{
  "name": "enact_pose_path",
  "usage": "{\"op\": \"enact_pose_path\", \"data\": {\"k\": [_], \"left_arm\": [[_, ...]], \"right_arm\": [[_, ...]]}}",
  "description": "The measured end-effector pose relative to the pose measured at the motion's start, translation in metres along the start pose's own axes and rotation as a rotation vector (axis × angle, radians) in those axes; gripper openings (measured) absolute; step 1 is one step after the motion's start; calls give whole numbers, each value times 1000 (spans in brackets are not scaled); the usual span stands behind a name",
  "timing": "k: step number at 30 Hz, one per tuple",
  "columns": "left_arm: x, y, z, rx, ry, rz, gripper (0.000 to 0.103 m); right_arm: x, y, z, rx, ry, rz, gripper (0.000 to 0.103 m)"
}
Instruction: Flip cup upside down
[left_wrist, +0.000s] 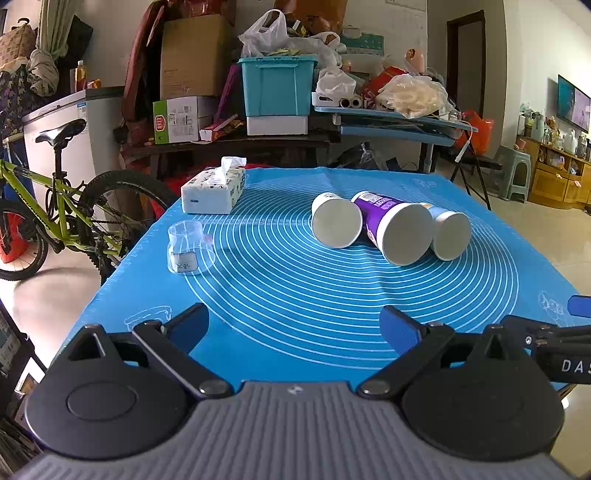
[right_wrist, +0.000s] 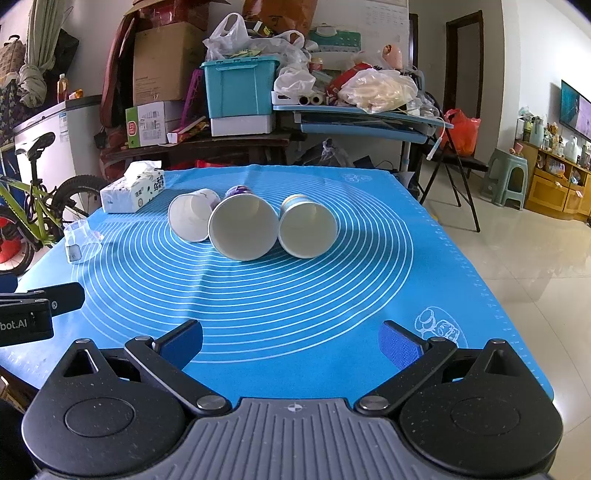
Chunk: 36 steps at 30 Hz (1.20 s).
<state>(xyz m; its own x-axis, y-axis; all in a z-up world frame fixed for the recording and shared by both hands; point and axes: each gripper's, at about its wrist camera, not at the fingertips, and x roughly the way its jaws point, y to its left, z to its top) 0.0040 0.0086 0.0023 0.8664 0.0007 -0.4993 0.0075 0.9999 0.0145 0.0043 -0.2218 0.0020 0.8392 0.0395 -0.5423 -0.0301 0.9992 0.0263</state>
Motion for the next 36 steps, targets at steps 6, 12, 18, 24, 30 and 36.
{"op": "enact_pose_path", "data": {"k": [6,12,18,24,30,36], "left_arm": [[-1,-1,-1,4,-3,-4,98],[-1,-1,0,5,-2,-5,98],[-1,-1,0,5,-2,-5,98],[-1,-1,-1,5,-2,-5,98],[-2,-1,0,6,-3,-3,98],[-1,0,0,1,-2,-3,98]], "right_arm": [[0,2,0,-4,1,-6,103],[0,4,0,-12,1,-7,103],[0,5,1,-21,-1,-4,103],[0,5,1,-22,-1,-5,103],[0,5,2,-25,-2,-5,103],[0,5,2,-24,-2,-4,103]]}}
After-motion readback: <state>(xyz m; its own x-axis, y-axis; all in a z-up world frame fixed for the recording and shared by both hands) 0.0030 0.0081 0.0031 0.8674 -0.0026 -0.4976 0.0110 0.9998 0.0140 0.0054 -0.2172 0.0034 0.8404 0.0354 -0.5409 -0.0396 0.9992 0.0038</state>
